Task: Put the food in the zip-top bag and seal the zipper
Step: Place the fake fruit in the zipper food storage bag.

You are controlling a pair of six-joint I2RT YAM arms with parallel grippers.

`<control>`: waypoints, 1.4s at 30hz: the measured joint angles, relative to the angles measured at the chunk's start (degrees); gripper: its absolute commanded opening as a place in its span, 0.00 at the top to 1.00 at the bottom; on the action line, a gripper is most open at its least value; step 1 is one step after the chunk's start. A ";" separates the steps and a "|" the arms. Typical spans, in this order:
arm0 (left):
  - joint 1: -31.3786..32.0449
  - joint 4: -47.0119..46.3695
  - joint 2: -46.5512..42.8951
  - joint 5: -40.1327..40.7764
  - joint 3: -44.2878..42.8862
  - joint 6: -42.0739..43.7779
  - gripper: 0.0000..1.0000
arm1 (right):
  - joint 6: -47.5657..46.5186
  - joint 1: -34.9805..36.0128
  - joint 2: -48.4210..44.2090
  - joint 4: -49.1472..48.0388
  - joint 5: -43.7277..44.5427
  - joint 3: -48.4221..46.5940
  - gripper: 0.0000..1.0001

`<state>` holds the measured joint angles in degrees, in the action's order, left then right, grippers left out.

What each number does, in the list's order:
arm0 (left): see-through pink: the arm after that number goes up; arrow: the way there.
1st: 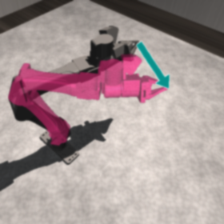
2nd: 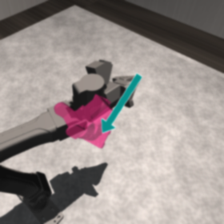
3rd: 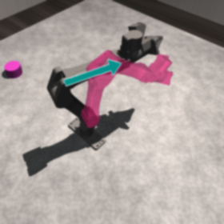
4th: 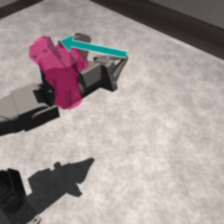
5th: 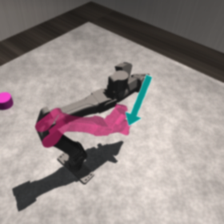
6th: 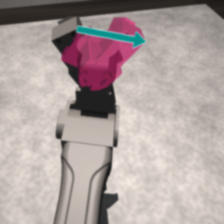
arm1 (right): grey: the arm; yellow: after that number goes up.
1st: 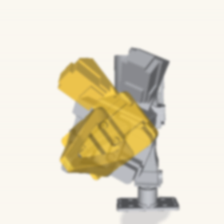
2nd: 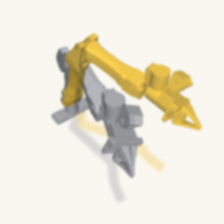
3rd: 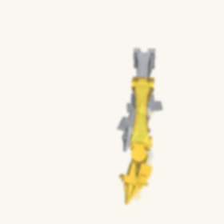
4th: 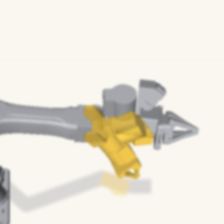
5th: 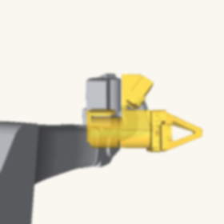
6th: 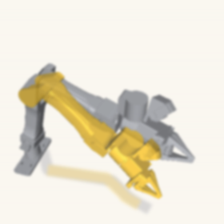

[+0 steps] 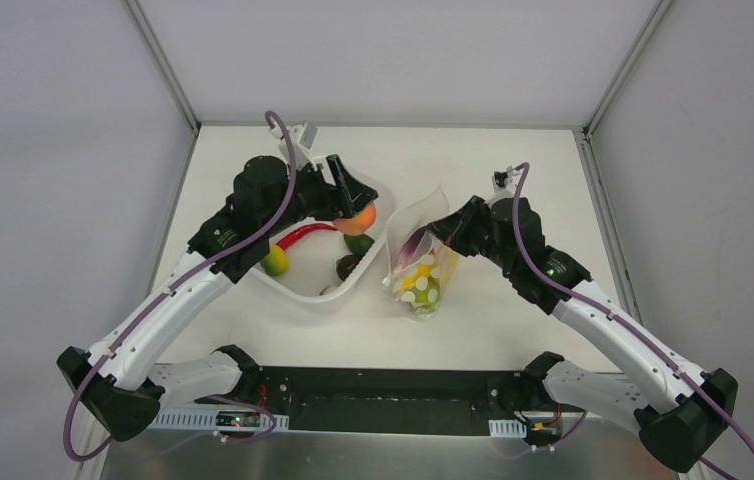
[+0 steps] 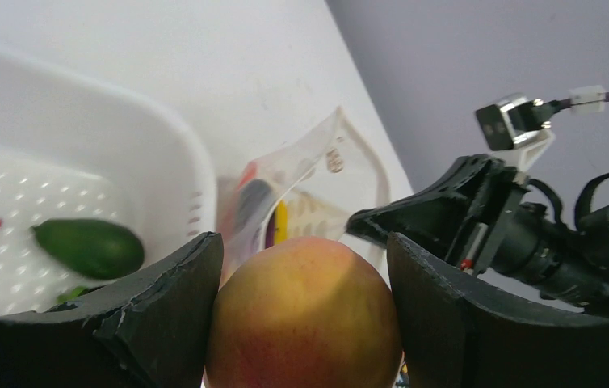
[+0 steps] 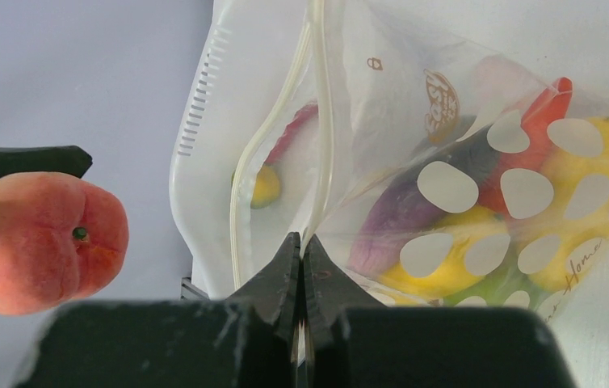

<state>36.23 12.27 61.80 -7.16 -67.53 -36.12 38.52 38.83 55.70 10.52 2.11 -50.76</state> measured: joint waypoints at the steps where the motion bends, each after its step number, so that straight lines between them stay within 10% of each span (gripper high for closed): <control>1: 1.01 -1.75 0.92 -0.04 -0.24 -0.24 0.93 | 0.02 0.00 0.00 0.00 -0.09 0.00 1.00; 15: 11.08 -10.23 15.41 4.33 -2.40 4.09 0.83 | -0.04 -0.02 -2.03 0.04 -3.43 0.00 1.00; 30: 11.43 -8.22 15.56 10.21 -2.40 8.98 0.17 | 0.02 -0.09 -3.58 0.02 -4.09 0.00 0.99; 42: 11.43 -6.84 15.56 6.03 -4.28 9.81 0.10 | 0.57 -1.18 -3.87 0.04 -4.61 0.00 0.99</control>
<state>47.66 5.43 77.36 -1.13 -71.81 -26.30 39.09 37.65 51.83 10.57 -2.50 -50.76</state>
